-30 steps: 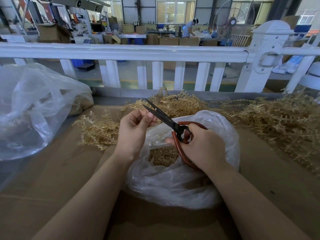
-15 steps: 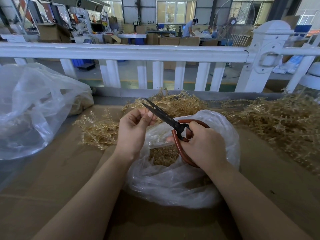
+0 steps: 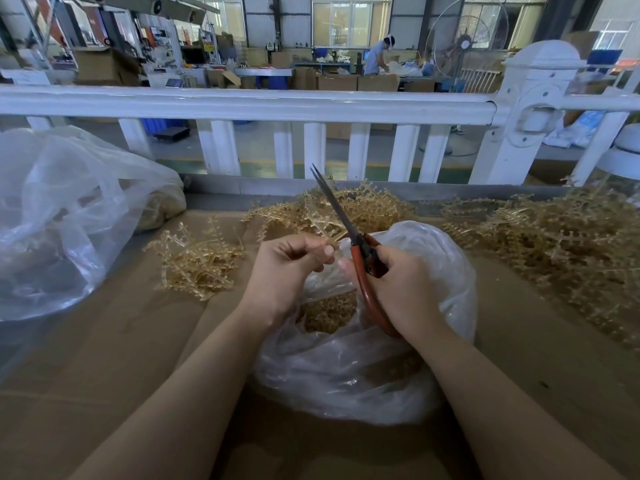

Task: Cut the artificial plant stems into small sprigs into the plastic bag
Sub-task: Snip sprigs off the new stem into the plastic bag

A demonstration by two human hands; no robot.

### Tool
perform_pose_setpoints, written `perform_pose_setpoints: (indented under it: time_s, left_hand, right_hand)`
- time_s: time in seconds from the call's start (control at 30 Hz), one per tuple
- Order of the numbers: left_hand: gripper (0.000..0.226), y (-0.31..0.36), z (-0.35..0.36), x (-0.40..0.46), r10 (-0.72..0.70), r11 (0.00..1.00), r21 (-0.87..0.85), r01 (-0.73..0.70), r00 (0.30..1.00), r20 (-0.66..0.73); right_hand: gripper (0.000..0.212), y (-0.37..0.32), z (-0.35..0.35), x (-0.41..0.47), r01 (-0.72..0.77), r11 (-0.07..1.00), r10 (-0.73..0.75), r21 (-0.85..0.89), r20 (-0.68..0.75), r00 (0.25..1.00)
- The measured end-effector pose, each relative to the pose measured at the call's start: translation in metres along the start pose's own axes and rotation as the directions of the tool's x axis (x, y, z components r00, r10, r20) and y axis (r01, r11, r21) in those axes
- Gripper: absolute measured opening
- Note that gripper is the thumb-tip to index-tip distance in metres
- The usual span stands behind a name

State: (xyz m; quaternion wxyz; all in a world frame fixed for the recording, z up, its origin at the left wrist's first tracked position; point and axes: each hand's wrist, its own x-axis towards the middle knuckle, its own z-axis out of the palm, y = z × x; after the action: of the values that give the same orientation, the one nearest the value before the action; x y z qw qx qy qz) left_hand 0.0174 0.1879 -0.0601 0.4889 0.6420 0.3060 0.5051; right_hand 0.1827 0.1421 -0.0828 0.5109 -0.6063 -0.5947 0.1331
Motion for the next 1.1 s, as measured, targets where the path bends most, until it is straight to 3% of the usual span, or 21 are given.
perform_pose_setpoints:
  time_s: [0.2, 0.4, 0.53, 0.63, 0.7, 0.8, 0.9, 1.1]
  left_hand:
    - [0.016, 0.0003, -0.0010, -0.0019, -0.016, 1.000, -0.015, 0.017, 0.999, 0.042]
    - [0.016, 0.0015, -0.0013, -0.0005, -0.058, 0.997, -0.049, 0.057, 0.998, -0.002]
    - [0.003, 0.0021, 0.0015, 0.0003, -0.083, 0.987, -0.140, 0.073, 0.995, -0.064]
    - [0.010, 0.0027, -0.0009, 0.0010, -0.090, 0.974, -0.219, 0.059, 0.986, -0.137]
    - [0.014, 0.0034, -0.0040, 0.0009, -0.071, 0.972, -0.232, 0.033, 0.985, -0.158]
    - [0.001, 0.0055, -0.0048, -0.0003, -0.021, 0.974, -0.226, -0.015, 0.988, -0.156]
    - [0.023, 0.0040, -0.0058, 0.0013, 0.022, 0.980, -0.191, -0.049, 0.990, -0.141]
    - [0.026, 0.0022, -0.0074, 0.0028, 0.027, 0.987, -0.157, -0.043, 0.994, -0.104]
  right_hand:
    - [0.013, -0.0001, 0.0011, 0.0026, -0.075, 0.997, 0.073, 0.029, 0.063, 0.995]
    - [0.002, 0.0006, 0.0006, 0.0026, -0.083, 0.996, 0.084, -0.019, 0.037, 0.996]
    - [0.010, 0.0008, 0.0018, 0.0021, -0.088, 0.996, 0.089, -0.030, 0.022, 0.996]
    - [0.020, 0.0010, 0.0000, 0.0000, -0.060, 0.996, 0.059, -0.062, -0.019, 0.998]
    - [0.037, 0.0002, -0.0012, -0.0020, -0.030, 0.993, 0.028, -0.114, -0.014, 1.000]
    - [0.060, -0.0015, -0.0025, -0.0034, 0.023, 0.982, -0.016, -0.189, 0.037, 0.999]
    - [0.064, -0.0027, -0.0034, -0.0032, 0.102, 0.960, -0.095, -0.259, 0.040, 0.995]
    - [0.068, -0.0031, -0.0042, -0.0018, 0.113, 0.924, -0.114, -0.365, 0.019, 0.993]
